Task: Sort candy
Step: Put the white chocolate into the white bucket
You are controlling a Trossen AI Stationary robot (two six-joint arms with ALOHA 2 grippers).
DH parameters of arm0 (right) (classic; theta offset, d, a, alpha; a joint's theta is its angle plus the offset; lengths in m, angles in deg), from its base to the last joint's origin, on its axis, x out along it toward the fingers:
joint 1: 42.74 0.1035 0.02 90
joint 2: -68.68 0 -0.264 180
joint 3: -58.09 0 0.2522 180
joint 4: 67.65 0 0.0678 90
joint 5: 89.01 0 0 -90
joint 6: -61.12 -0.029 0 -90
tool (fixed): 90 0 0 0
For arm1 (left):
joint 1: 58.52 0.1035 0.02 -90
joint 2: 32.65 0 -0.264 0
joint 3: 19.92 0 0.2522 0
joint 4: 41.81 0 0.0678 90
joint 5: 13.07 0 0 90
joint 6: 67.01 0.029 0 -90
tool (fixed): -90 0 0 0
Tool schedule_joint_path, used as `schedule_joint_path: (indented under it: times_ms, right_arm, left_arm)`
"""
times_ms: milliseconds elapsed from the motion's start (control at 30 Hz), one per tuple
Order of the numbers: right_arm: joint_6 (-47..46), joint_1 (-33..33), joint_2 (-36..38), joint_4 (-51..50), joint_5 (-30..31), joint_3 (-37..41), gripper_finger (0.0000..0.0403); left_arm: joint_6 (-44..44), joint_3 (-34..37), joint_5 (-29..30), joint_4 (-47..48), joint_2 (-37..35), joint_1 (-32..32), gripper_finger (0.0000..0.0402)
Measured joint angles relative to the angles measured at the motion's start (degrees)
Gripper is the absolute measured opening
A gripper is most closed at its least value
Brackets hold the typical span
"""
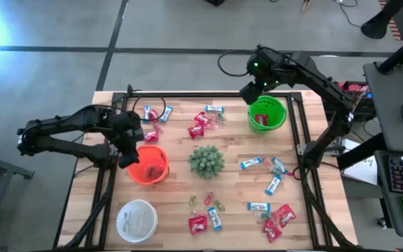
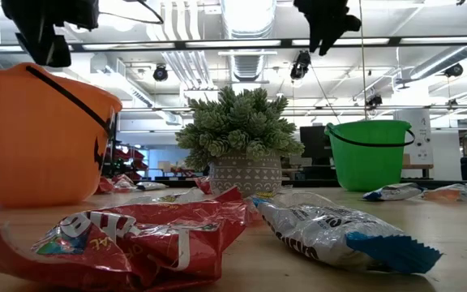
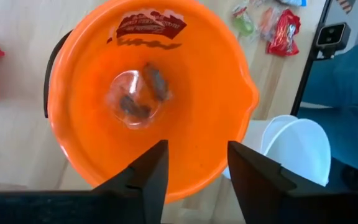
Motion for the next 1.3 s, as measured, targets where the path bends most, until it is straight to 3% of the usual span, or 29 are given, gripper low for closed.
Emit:
schedule_joint_path:
  times_ms: [267,900,1300]
  right_arm:
    - [-4.13,5.05,0.01,-5.46,-2.60,0.04,0.0162]
    - [-19.87,23.42,-0.03,-5.27,-10.03,1.13,0.0162]
    - [-28.84,38.66,-0.05,-5.30,-9.58,12.21,0.0162]
  left_arm:
    - [4.84,0.00,0.08,-0.87,0.07,0.00,0.0153]
    - [9.93,0.02,0.57,-1.46,-0.49,0.00,0.0153]
    - [10.16,-1.12,-1.65,-0.65,-2.70,0.00,0.0153]
